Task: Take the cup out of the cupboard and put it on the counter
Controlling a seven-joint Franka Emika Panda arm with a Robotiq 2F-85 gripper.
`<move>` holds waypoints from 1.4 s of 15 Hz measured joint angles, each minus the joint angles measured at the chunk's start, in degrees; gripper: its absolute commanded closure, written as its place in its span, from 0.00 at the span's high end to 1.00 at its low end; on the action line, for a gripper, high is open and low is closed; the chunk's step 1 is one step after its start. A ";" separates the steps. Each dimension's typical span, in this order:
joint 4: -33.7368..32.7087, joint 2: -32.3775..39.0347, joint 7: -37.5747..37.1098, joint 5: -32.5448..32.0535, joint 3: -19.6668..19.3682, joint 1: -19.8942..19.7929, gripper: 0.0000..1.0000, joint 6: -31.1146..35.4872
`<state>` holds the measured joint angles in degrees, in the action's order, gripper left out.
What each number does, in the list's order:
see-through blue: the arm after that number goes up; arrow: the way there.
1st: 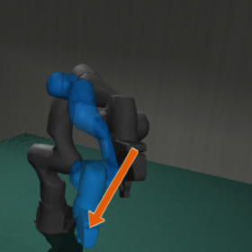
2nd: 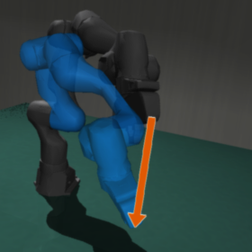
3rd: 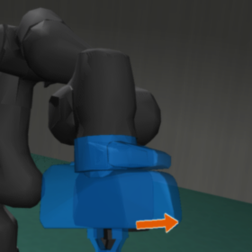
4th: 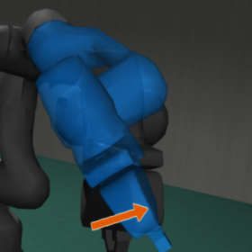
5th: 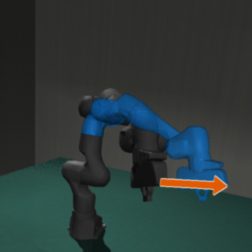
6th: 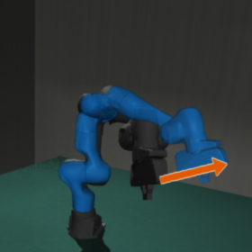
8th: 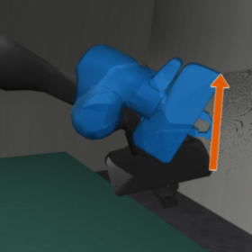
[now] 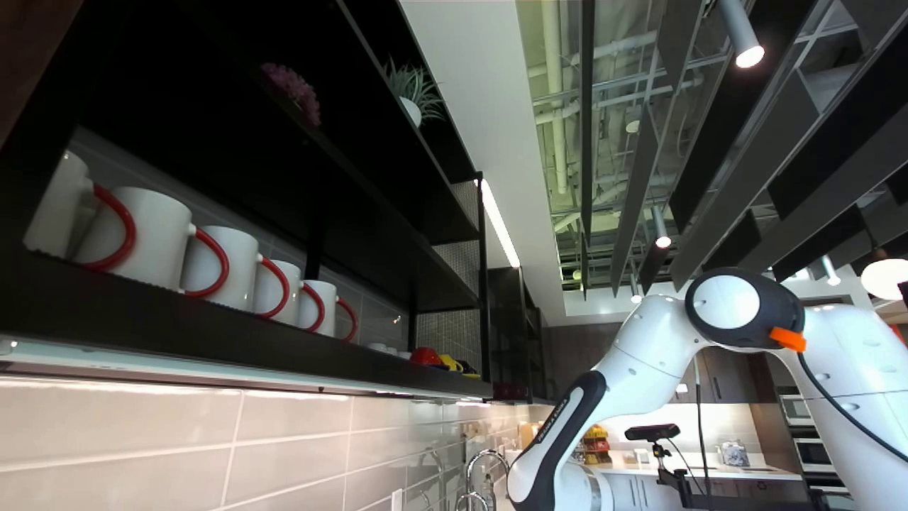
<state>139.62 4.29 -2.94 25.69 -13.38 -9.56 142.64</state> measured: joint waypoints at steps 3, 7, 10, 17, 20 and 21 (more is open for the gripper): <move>4.19 -4.90 4.12 -4.49 0.47 -0.02 1.00 2.52; 9.72 -11.37 10.65 -9.49 0.66 -0.02 1.00 5.70; 12.61 -15.46 15.51 -12.27 0.67 0.02 1.00 8.79; 17.05 -22.56 28.58 -13.35 -0.22 3.54 1.00 17.43; 17.58 -24.25 33.24 -12.78 -1.54 6.17 1.00 20.67; 17.48 -24.47 34.31 -12.58 -1.85 6.78 1.00 21.38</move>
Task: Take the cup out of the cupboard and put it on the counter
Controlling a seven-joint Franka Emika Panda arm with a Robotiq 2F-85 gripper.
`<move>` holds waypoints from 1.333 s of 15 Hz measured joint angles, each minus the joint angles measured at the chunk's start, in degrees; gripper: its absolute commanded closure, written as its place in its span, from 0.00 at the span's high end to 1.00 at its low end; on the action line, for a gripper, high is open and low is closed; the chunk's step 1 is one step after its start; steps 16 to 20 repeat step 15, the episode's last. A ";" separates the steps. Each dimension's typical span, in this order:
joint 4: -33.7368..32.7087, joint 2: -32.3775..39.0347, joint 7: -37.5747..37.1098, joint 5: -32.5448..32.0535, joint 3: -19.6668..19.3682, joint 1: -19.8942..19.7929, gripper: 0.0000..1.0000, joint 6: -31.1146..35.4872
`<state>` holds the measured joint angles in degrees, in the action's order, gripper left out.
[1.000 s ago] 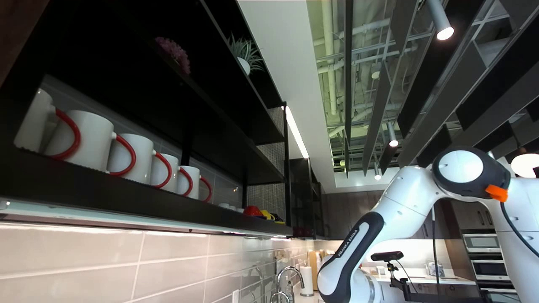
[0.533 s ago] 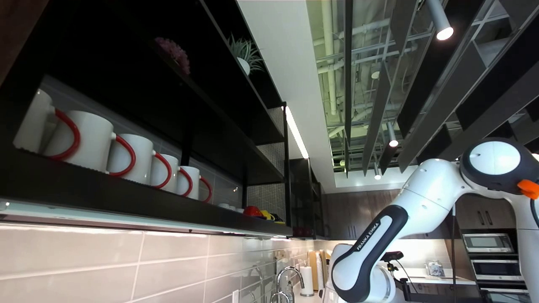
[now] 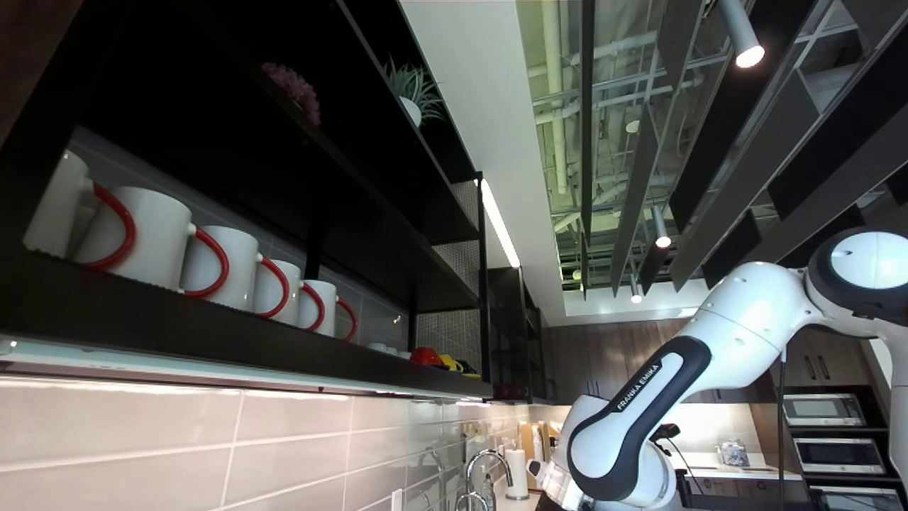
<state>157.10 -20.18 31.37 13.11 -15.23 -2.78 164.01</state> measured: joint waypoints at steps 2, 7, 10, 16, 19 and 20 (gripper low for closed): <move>-0.03 -0.35 1.01 0.29 -0.52 0.89 1.00 0.89; -0.01 -0.82 -0.27 0.41 -0.52 0.78 1.00 0.37; 0.00 -0.89 -2.80 -0.22 -0.53 0.63 1.00 -0.47; 0.00 -0.91 -5.20 -0.50 -0.53 0.64 1.00 -0.77; 0.00 -0.91 -5.20 -0.50 -0.53 0.64 1.00 -0.77; 0.00 -0.91 -5.20 -0.50 -0.53 0.64 1.00 -0.77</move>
